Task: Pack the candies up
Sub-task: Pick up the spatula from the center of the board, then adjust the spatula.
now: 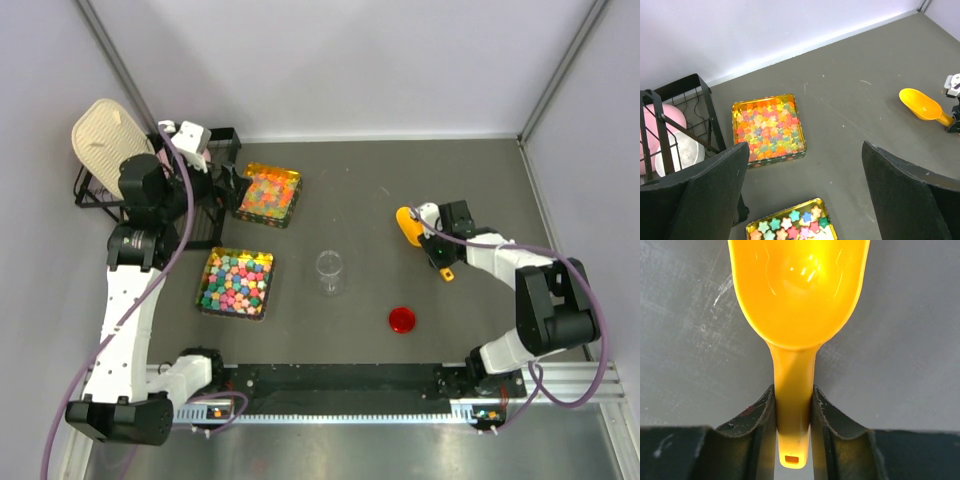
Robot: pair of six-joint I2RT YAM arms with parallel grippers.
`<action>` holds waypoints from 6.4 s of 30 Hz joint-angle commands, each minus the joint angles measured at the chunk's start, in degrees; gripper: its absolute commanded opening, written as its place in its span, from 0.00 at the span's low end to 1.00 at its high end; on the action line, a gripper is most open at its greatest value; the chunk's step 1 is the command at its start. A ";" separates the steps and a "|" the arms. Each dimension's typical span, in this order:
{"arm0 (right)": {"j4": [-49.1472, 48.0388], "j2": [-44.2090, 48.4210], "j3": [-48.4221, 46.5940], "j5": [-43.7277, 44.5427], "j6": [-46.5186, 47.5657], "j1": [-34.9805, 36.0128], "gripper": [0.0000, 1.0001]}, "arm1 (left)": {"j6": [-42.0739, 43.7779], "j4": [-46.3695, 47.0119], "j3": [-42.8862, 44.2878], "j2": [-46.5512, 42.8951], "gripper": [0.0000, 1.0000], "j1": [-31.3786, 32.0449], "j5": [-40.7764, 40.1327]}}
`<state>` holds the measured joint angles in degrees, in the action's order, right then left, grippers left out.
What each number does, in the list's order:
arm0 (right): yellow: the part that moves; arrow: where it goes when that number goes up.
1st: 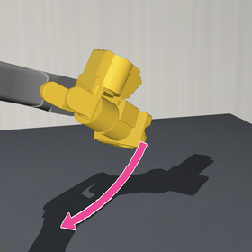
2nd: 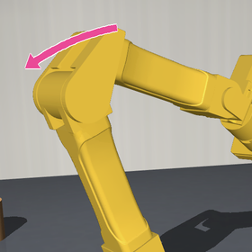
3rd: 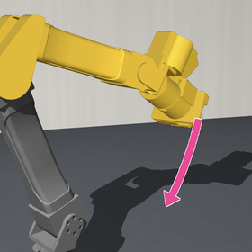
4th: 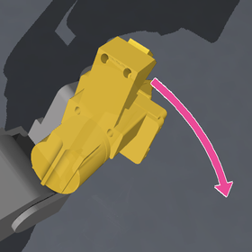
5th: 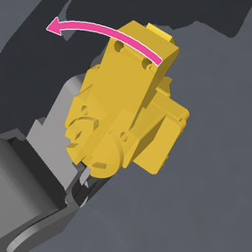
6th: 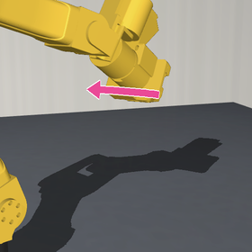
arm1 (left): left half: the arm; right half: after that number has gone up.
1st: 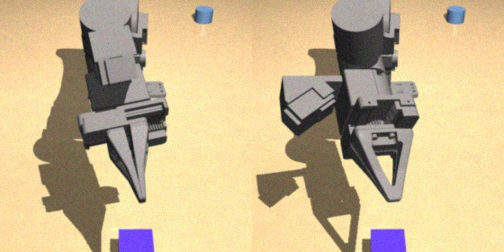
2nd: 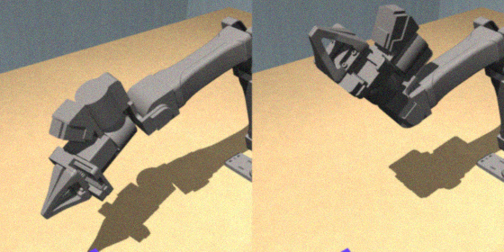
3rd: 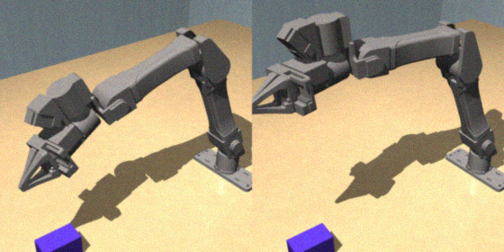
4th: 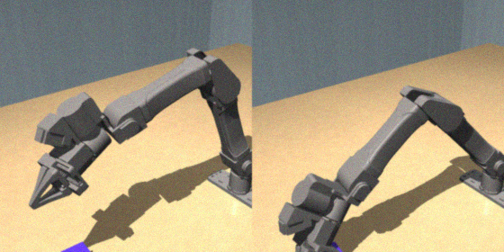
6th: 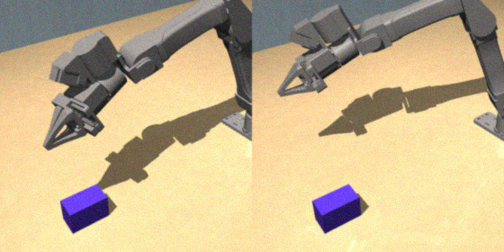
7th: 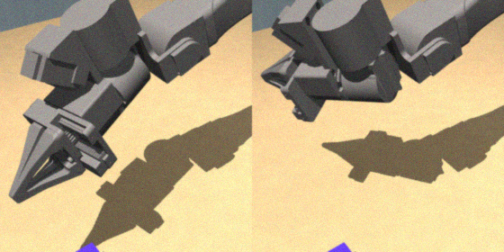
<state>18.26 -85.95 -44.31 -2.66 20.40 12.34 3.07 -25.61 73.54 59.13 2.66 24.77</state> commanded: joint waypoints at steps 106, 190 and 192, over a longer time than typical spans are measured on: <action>5.30 30.40 -17.39 10.83 18.53 43.21 0.37 | -2.90 -5.69 11.81 25.86 0.00 18.70 36.48; -8.24 26.28 -11.58 5.12 18.09 40.31 0.34 | -18.98 12.68 1.35 26.12 0.00 14.66 48.97; -8.15 25.66 -11.93 4.33 17.66 40.40 0.33 | -18.98 12.86 1.26 26.12 0.00 14.66 48.97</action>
<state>12.78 -58.78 -55.46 3.90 39.29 53.30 -16.36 -13.76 74.98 87.64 17.12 71.16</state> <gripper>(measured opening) 0.339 0.091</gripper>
